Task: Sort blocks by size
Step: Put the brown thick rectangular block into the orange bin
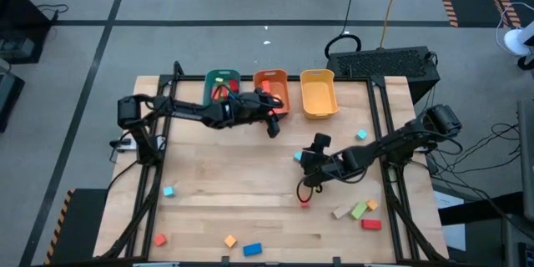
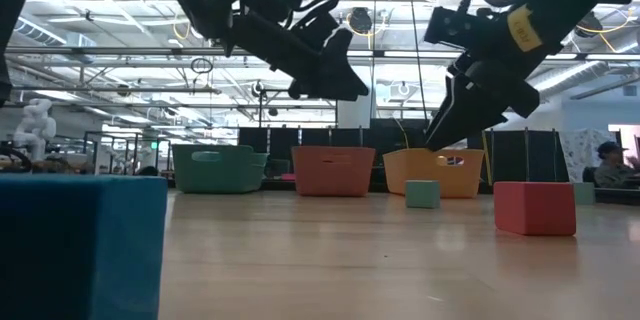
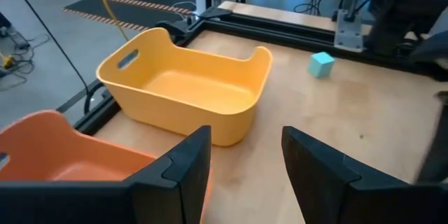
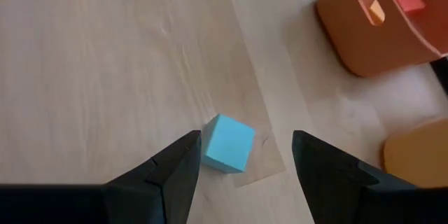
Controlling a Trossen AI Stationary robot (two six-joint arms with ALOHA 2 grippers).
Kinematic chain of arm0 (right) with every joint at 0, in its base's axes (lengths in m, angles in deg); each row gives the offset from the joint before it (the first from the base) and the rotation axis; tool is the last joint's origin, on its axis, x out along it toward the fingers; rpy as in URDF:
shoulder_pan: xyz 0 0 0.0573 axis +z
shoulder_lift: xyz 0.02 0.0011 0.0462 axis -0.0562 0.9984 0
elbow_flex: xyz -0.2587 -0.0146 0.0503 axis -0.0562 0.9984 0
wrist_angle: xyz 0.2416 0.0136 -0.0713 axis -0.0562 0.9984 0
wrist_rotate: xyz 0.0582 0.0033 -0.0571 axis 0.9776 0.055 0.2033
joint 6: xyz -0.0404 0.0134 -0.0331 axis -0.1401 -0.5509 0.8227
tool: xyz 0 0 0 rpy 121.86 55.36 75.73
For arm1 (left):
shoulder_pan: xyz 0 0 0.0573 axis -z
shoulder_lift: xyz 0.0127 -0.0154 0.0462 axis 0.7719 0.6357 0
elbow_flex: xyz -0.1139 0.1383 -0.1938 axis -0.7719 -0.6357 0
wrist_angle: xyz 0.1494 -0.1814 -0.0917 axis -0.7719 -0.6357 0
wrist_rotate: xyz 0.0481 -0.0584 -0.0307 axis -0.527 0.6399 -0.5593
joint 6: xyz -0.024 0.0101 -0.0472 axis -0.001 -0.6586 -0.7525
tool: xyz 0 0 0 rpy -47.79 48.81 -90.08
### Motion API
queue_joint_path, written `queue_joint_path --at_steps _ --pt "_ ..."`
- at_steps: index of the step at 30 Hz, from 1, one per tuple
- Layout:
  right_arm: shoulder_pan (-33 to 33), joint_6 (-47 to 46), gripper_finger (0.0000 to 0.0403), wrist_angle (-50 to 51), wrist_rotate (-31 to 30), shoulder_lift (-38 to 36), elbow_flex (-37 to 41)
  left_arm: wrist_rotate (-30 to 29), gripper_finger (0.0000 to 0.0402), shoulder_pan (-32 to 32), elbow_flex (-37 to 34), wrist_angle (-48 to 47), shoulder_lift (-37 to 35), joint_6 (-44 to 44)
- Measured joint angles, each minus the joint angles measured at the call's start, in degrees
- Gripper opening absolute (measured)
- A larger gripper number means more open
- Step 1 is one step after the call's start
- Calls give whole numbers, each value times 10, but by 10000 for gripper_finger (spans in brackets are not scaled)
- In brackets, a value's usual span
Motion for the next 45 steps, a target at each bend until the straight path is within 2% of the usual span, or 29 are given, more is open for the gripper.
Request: queue_joint_path --at_steps 12,17,26,30,36,39,45 --pt "7 -59 210 24 12 0 0 0 178 46 0 -3 0 -6" --pt "23 -90 210 46 41 0 0 0 178 73 0 -3 0 -6" --pt "66 -164 210 200 60 0 -58 0 178 130 0 -27 -26 -6" --pt "85 -174 210 251 92 0 -81 -2 178 157 0 -31 -33 -6" --pt "113 -204 210 313 165 0 -92 -87 178 196 0 -59 -34 -2" --pt "129 -223 210 345 188 0 -99 -97 178 210 0 -66 -34 -7" --pt "151 -274 210 366 190 0 -106 -97 178 238 0 -66 -34 -7"
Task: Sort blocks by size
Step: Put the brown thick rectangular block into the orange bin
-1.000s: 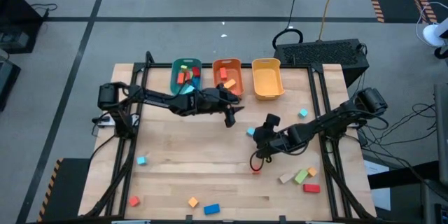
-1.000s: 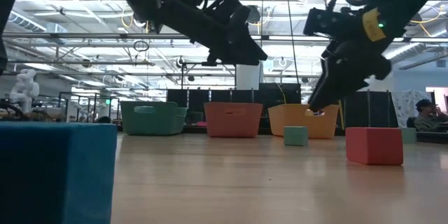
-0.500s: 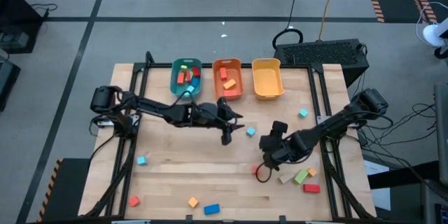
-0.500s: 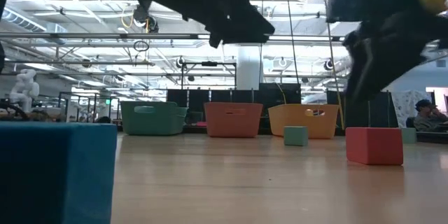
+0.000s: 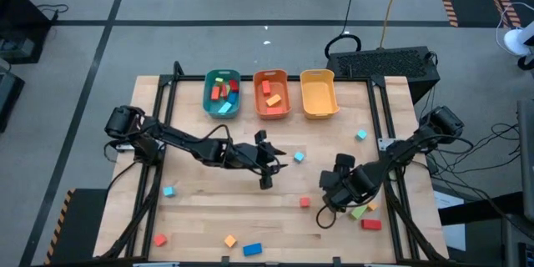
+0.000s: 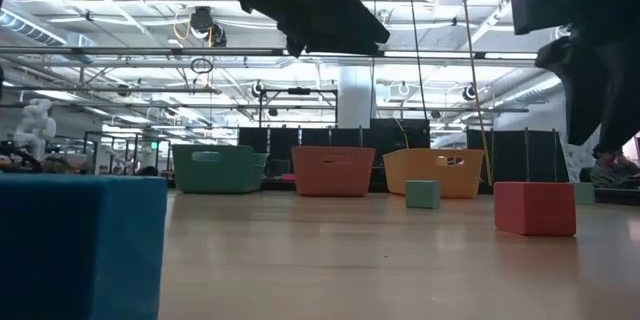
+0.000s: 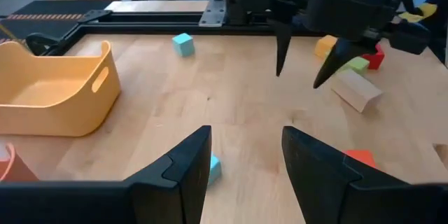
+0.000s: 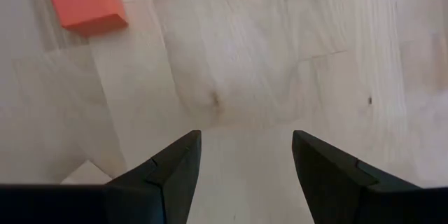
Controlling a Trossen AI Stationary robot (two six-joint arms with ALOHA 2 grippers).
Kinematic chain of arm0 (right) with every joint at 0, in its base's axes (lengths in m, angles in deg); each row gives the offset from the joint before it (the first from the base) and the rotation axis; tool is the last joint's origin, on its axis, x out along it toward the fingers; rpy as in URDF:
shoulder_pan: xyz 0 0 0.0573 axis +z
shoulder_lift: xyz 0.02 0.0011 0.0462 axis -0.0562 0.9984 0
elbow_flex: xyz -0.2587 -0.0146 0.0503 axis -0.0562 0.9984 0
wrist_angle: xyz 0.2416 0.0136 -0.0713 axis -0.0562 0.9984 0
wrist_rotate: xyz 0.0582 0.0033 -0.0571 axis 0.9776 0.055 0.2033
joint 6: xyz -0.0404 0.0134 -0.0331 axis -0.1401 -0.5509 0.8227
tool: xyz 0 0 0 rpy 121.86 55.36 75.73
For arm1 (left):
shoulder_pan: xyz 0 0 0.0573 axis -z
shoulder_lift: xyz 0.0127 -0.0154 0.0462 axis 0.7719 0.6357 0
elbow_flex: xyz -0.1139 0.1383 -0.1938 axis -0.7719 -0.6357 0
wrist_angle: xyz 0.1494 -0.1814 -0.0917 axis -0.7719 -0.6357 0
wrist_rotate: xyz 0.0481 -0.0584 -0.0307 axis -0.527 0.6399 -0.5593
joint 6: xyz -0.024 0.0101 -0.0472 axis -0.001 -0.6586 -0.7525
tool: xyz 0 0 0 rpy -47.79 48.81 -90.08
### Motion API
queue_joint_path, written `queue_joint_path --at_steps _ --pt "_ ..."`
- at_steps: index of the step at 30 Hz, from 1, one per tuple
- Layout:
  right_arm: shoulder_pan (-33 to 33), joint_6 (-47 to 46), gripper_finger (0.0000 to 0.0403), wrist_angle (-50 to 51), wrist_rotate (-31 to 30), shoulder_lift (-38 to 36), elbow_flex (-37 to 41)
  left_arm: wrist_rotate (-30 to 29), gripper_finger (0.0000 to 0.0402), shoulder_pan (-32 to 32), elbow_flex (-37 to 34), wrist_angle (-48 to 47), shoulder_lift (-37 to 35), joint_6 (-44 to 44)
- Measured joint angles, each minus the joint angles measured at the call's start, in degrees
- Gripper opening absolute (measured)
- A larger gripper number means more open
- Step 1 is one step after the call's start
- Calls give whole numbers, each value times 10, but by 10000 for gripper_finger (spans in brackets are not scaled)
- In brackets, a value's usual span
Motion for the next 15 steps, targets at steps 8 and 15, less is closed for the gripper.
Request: queue_joint_path --at_steps 8,15 --pt "55 9 210 -5 121 0 0 0 178 12 0 -1 0 0" --pt "114 67 210 -18 116 0 0 0 178 11 0 -2 0 2"
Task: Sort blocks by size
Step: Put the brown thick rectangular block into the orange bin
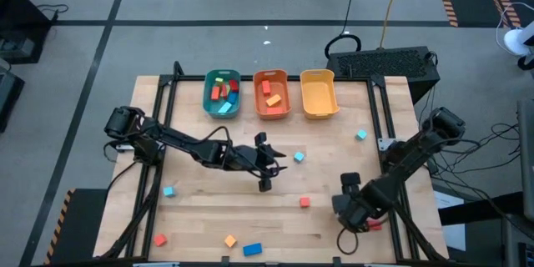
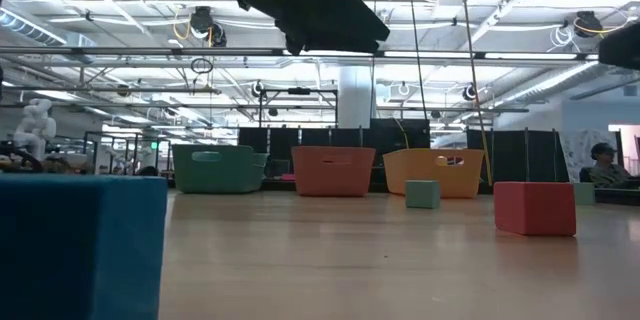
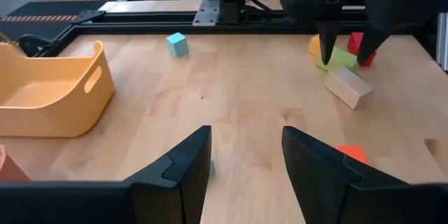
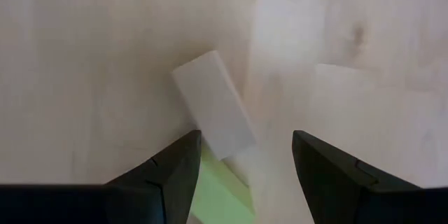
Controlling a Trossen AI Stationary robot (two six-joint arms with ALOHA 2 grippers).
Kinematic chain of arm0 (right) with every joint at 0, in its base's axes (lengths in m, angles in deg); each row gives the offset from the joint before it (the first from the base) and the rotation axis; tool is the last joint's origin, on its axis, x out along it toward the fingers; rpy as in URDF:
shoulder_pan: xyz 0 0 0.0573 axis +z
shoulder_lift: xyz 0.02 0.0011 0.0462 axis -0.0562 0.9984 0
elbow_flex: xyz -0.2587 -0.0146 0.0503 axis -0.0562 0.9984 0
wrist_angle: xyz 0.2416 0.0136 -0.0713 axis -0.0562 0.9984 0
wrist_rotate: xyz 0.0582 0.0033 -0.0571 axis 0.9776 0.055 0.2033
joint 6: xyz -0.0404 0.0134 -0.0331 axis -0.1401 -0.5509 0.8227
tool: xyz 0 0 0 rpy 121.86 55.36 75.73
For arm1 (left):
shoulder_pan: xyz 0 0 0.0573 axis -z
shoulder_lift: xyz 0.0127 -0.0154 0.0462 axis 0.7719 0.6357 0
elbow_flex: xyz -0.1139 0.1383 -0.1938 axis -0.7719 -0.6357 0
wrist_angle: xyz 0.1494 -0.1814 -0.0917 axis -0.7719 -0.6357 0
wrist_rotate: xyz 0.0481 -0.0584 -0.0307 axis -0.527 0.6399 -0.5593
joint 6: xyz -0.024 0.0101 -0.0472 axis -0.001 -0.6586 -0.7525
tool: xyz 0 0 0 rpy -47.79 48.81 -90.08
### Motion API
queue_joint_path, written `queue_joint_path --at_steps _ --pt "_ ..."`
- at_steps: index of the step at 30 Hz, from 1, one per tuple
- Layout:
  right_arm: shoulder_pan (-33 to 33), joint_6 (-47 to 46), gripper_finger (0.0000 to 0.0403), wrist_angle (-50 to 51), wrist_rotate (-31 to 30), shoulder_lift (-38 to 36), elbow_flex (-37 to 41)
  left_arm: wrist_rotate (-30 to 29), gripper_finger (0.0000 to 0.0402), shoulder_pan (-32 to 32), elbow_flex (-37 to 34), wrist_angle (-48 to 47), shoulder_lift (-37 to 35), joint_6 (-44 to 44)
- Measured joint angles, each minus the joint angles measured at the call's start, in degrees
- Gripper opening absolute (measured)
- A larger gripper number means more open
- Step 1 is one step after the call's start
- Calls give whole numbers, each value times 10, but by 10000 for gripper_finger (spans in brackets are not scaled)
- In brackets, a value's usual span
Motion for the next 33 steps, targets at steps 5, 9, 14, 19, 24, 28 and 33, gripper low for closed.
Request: queue_joint_path --at_steps 5,9,14,19,24,28,33 --pt "12 4 210 -34 -17 8 1 0 178 0 0 -10 0 2" --pt "12 11 210 -66 -16 27 14 0 178 0 0 -11 0 2" --pt "12 24 210 -68 2 59 14 0 178 0 0 -23 0 2" --pt "12 36 210 -69 18 92 14 0 178 0 0 -23 0 2" --pt "9 33 182 -69 7 107 14 1 178 0 0 -23 1 8" --pt "7 15 126 -70 -55 106 14 10 178 0 0 -30 1 33" --pt "-8 6 110 -69 -136 104 14 11 178 0 0 -32 7 40"
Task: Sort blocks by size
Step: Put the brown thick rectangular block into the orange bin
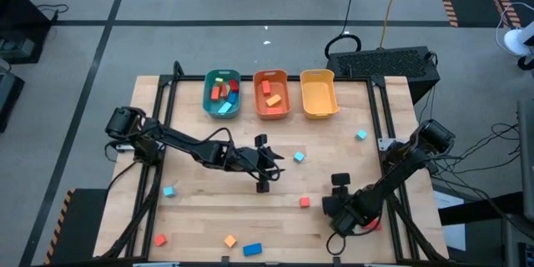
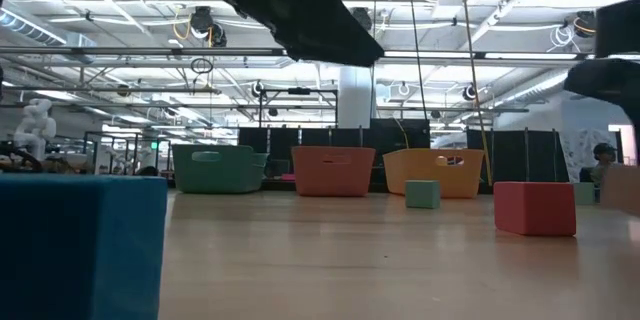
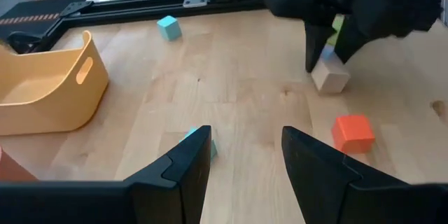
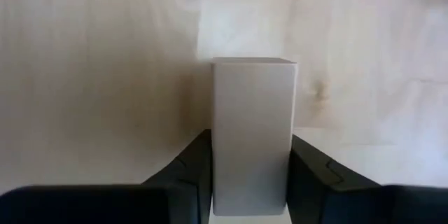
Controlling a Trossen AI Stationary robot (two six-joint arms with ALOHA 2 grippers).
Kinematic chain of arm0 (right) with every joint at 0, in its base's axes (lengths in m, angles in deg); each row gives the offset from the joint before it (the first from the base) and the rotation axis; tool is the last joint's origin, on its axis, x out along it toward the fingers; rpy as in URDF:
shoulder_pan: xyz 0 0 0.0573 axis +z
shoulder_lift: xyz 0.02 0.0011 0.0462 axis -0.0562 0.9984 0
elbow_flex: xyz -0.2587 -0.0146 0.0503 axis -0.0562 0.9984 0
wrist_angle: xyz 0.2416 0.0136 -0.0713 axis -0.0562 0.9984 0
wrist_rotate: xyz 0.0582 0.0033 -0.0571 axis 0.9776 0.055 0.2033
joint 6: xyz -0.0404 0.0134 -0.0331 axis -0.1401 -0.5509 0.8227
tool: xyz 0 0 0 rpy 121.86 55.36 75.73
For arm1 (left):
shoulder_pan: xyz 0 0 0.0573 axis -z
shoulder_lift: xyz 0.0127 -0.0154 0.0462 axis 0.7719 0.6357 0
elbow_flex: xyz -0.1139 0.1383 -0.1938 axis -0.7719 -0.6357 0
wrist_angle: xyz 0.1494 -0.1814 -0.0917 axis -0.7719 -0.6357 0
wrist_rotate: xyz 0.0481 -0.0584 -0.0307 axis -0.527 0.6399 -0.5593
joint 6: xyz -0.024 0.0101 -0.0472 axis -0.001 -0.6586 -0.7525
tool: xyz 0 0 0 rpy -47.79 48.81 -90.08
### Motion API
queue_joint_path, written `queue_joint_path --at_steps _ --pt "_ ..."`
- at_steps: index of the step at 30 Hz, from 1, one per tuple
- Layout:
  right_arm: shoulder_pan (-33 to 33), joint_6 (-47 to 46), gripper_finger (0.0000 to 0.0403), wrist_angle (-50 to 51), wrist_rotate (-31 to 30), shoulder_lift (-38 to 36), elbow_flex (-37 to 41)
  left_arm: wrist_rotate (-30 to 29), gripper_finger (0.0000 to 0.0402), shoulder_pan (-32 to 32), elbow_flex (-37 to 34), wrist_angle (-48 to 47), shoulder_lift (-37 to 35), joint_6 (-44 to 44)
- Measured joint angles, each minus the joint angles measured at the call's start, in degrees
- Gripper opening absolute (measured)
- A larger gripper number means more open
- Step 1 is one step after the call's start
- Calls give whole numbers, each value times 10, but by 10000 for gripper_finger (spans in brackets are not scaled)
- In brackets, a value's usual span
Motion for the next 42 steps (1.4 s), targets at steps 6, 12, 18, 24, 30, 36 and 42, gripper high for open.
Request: queue_joint_path --at_steps 6,12,18,24,30,36,42 --pt "-34 2 110 -1 -73 0 0 15 178 0 0 1 21 10" --pt "-87 0 110 -5 -133 0 -2 15 178 0 0 27 45 23" --pt "-128 48 111 -22 -176 -1 -29 31 182 1 0 69 73 67" --pt "-153 147 112 -110 -179 -1 -47 36 243 1 0 97 89 67" --pt "-172 189 113 -149 -177 -1 -47 36 299 1 0 96 90 68" --pt "-183 232 113 -199 -177 -1 -47 36 301 -3 0 93 90 65" --pt "-190 253 113 -225 -177 -1 -47 36 300 -6 0 91 90 65"
